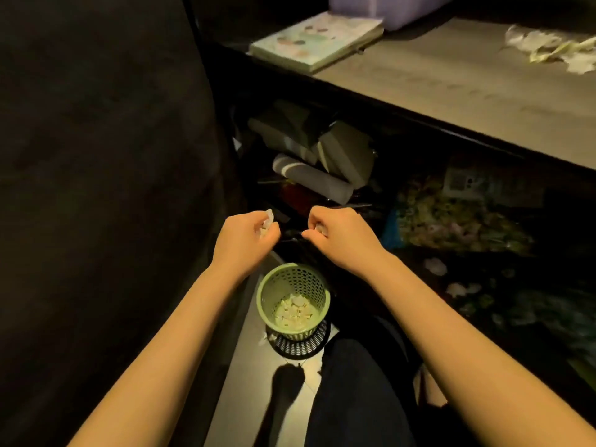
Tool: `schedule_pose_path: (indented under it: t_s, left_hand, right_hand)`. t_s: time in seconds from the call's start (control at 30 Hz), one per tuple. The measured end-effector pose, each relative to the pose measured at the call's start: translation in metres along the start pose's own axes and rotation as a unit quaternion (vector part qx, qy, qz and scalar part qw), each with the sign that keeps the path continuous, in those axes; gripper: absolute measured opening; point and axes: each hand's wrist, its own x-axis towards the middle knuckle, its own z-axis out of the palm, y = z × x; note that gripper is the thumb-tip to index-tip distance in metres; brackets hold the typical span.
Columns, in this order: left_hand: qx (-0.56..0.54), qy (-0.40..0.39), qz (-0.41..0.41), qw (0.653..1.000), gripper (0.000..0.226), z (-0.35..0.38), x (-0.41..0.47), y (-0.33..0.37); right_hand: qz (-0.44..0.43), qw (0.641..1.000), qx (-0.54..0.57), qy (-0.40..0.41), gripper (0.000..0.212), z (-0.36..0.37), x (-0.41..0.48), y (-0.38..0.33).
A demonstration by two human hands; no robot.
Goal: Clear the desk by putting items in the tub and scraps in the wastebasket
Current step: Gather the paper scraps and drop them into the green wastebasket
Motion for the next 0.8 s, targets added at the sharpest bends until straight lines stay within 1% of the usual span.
schedule_pose_path:
  t_s: [0.03,0.17,0.27,0.4,0.43,0.63,0.8]
  left_hand:
    - [0.009,-0.008,-0.014,1.000,0.035,0.009,-0.002,-0.008]
    - [0.056,-0.037,-0.070,0.995,0.037,0.048,-0.007,-0.041]
    - [0.104,-0.064,-0.096,0.988,0.039,0.077,-0.008,-0.064]
    - [0.148,-0.101,-0.138,0.974,0.026,0.116,-0.007,-0.095]
    - [0.159,-0.115,-0.142,0.970,0.023,0.126,-0.007,-0.103]
    - [0.222,-0.218,-0.148,0.939,0.024,0.182,-0.003,-0.135]
    - [0.228,-0.277,-0.164,0.919,0.031,0.210,0.001,-0.145]
  right_hand:
    - [0.004,1.000,-0.006,-0.011,0.016,0.013,0.001,0.005]
    - [0.029,0.998,-0.028,-0.055,0.016,0.058,0.008,0.028]
    - [0.053,0.995,-0.038,-0.077,0.017,0.086,0.016,0.044]
    - [0.090,0.988,-0.054,-0.114,0.016,0.118,0.027,0.068]
    - [0.099,0.986,-0.049,-0.122,0.015,0.124,0.029,0.074]
    - [0.146,0.978,-0.020,-0.147,0.012,0.154,0.041,0.110]
    - [0.158,0.974,-0.001,-0.165,0.011,0.166,0.043,0.131]
